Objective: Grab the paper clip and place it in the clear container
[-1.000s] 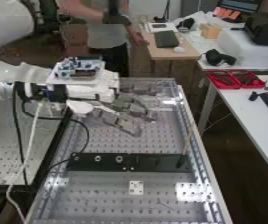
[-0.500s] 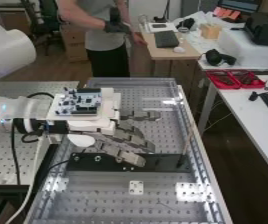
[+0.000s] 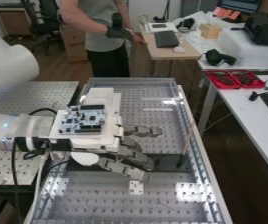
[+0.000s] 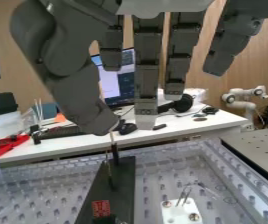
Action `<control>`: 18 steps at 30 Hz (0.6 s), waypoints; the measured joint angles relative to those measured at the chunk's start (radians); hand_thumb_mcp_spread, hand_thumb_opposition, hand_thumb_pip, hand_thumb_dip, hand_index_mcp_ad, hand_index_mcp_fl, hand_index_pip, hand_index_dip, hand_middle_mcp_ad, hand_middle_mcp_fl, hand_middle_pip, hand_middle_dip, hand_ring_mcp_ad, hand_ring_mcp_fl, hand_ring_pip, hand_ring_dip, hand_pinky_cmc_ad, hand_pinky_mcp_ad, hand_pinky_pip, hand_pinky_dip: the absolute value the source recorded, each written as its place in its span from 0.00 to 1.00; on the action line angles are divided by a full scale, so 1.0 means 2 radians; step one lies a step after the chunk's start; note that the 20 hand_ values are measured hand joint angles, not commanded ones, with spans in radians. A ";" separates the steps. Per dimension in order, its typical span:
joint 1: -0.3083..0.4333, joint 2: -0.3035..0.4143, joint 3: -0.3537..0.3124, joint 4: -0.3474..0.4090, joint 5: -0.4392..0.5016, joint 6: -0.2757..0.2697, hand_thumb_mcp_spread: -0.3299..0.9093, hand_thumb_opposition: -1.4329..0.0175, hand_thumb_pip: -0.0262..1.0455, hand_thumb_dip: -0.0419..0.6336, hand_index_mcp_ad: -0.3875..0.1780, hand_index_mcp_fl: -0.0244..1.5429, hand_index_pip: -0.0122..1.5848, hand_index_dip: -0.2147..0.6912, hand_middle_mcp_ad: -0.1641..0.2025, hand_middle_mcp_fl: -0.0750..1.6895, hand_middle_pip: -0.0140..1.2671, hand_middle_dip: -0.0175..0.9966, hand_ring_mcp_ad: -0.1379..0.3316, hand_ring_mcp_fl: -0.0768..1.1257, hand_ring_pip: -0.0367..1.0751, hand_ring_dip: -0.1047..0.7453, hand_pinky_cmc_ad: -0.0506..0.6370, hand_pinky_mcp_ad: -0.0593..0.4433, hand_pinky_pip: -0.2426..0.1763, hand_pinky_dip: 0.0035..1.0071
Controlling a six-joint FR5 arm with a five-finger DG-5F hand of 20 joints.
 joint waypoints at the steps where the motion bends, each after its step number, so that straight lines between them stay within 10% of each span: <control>1: -0.001 -0.004 0.002 0.001 -0.001 0.000 0.68 0.40 0.71 0.53 0.50 0.17 0.08 0.06 0.65 0.32 0.51 0.62 0.48 0.34 0.23 0.62 0.56 0.64 0.59 0.20; 10: -0.006 -0.027 0.013 0.017 -0.002 0.003 0.81 0.33 0.66 0.53 0.48 0.19 0.08 0.06 0.35 0.42 0.75 0.73 0.44 0.38 0.25 0.66 0.58 0.64 0.63 0.19; 18: -0.011 -0.040 0.022 0.018 0.002 0.008 0.82 0.32 0.65 0.53 0.48 0.21 0.08 0.05 0.35 0.41 0.77 0.77 0.43 0.39 0.28 0.68 0.65 0.64 0.68 0.19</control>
